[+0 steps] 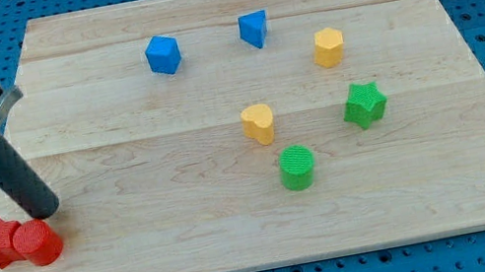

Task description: Move your arm towards the left of the yellow heart

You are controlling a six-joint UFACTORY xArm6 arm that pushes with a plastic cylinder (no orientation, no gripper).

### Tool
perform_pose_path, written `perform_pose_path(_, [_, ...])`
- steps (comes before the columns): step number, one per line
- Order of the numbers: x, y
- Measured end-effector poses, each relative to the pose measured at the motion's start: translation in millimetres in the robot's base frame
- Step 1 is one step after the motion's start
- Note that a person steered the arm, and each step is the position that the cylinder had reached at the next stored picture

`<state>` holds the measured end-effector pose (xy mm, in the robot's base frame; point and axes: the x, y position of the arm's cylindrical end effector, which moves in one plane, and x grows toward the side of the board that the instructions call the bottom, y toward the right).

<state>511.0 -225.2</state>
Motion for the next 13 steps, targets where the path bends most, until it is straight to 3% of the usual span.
perform_pose_path(1, [-39.0, 0.0])
perform_pose_path(3, [-40.7, 0.0])
perform_pose_path(4, [-64.5, 0.8])
perform_pose_path(5, [-75.2, 50.3])
perform_pose_path(8, [-67.3, 182.3])
perform_pose_path(11, [-24.8, 170.5])
perform_pose_path(13, [-11.4, 233.5])
